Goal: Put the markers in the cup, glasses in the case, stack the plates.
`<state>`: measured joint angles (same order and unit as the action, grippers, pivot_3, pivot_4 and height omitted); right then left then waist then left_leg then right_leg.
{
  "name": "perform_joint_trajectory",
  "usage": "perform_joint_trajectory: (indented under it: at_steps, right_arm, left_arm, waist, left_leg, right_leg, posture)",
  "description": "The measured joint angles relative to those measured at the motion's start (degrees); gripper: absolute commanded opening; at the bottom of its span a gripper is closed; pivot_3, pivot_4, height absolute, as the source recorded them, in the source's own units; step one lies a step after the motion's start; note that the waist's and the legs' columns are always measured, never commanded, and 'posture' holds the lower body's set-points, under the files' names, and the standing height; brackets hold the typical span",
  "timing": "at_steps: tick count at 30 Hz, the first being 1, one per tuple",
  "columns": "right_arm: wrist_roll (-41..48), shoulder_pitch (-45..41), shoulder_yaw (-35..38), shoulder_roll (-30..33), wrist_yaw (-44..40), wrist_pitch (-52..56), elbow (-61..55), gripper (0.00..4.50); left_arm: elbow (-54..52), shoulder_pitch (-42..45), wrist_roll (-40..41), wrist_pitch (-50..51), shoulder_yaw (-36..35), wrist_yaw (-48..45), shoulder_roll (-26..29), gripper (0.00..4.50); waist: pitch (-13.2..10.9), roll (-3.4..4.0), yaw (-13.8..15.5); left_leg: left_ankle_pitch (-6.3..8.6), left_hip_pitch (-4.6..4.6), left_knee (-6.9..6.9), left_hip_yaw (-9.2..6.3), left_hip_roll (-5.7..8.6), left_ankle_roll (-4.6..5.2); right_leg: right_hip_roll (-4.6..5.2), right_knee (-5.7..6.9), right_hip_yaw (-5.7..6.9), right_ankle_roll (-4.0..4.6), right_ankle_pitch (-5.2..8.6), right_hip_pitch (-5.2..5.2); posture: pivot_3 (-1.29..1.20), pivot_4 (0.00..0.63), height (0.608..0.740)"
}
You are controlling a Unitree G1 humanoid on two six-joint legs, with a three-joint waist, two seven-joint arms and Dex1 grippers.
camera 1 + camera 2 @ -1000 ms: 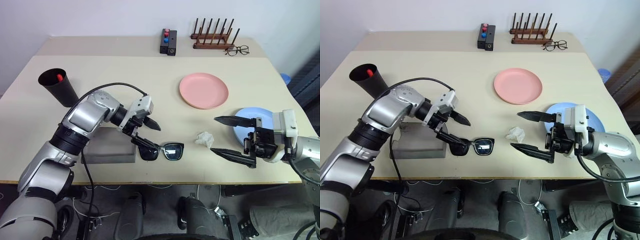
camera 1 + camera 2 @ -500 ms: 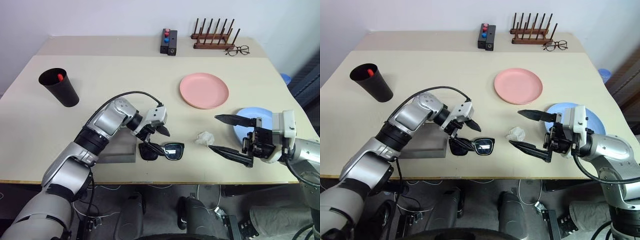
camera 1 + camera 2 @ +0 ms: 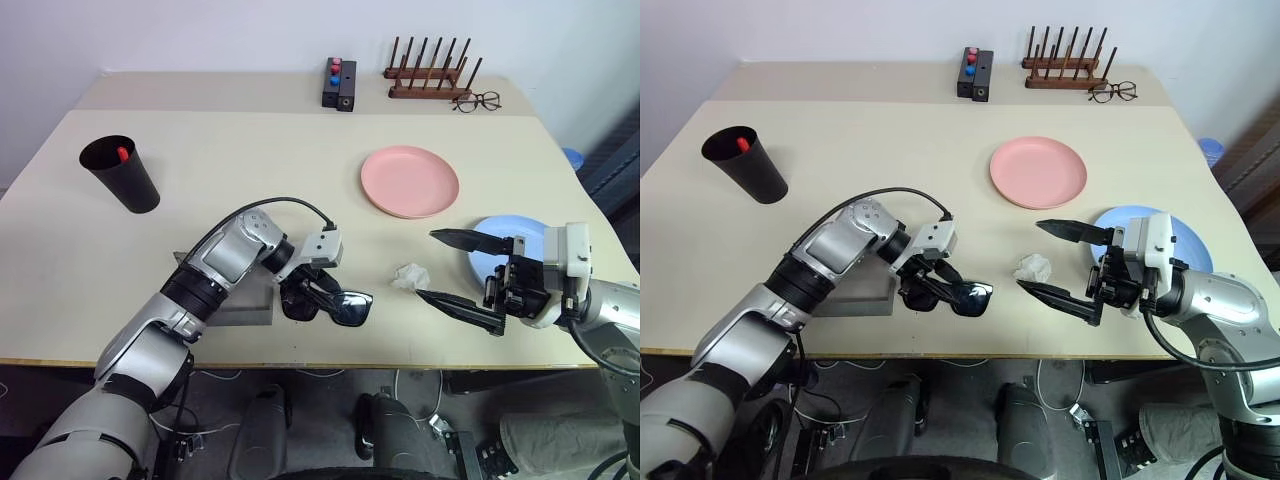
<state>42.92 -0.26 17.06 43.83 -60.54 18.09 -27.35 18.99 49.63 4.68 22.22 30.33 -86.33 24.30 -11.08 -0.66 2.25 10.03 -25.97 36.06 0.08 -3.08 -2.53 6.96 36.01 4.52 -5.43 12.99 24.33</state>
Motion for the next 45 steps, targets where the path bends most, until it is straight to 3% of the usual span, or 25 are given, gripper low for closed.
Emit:
perform_joint_trajectory:
  at_steps: [1,14,28,33,45]
  right_arm:
    - [0.0,-0.01,0.0,0.0,0.12,0.0,0.0,4.33]
    - [-0.45,-1.41,-0.01,0.02,0.65,0.0,0.08,4.33]
    - [-1.34,-3.09,-0.71,-0.23,0.68,-0.01,0.6,4.33]
    - [-1.66,-3.69,-1.13,-0.43,0.7,-0.02,0.74,4.33]
    - [-1.7,-5.72,-2.69,-0.84,0.49,-0.05,1.84,4.33]
  left_arm:
    - [-0.2,0.11,0.75,-0.05,-0.35,-0.67,-0.09,0.04]
    - [-0.76,1.31,2.16,6.09,-0.8,-2.31,0.16,0.04]
    - [3.14,9.17,8.54,17.19,-8.74,-2.37,0.7,0.04]
    - [1.26,11.2,9.25,17.54,-10.88,-2.68,4.72,0.04]
    - [-8.59,7.63,17.42,19.76,-7.82,-5.94,24.95,0.04]
  waist:
    - [0.03,0.02,0.0]
    - [0.04,0.03,-0.06]
    - [0.0,-0.01,-0.05]
    - [-0.01,0.0,-0.16]
    - [-0.02,0.02,-0.05]
  left_leg:
    - [0.0,0.04,0.0,0.0,0.0,0.0]
    - [0.02,0.42,-0.03,-0.01,-0.01,0.01]
    - [0.03,0.23,-0.02,-0.03,0.0,0.03]
    - [0.03,0.21,-0.06,-0.03,0.0,0.04]
    - [0.04,0.11,-0.05,-0.03,0.0,0.03]
  right_leg:
    - [0.0,0.0,0.0,0.0,0.0,-0.04]
    - [0.0,-0.03,0.0,-0.04,0.05,-0.36]
    - [0.0,-0.06,0.02,-0.05,0.04,-0.23]
    - [0.0,-0.05,0.02,-0.04,0.04,-0.18]
    - [-0.01,-0.05,0.01,-0.04,0.04,-0.09]
  posture:
    - [0.0,0.15,0.74]
    - [0.0,0.15,0.74]
    - [0.0,0.15,0.74]
    - [0.0,0.15,0.74]
    - [0.0,0.15,0.74]
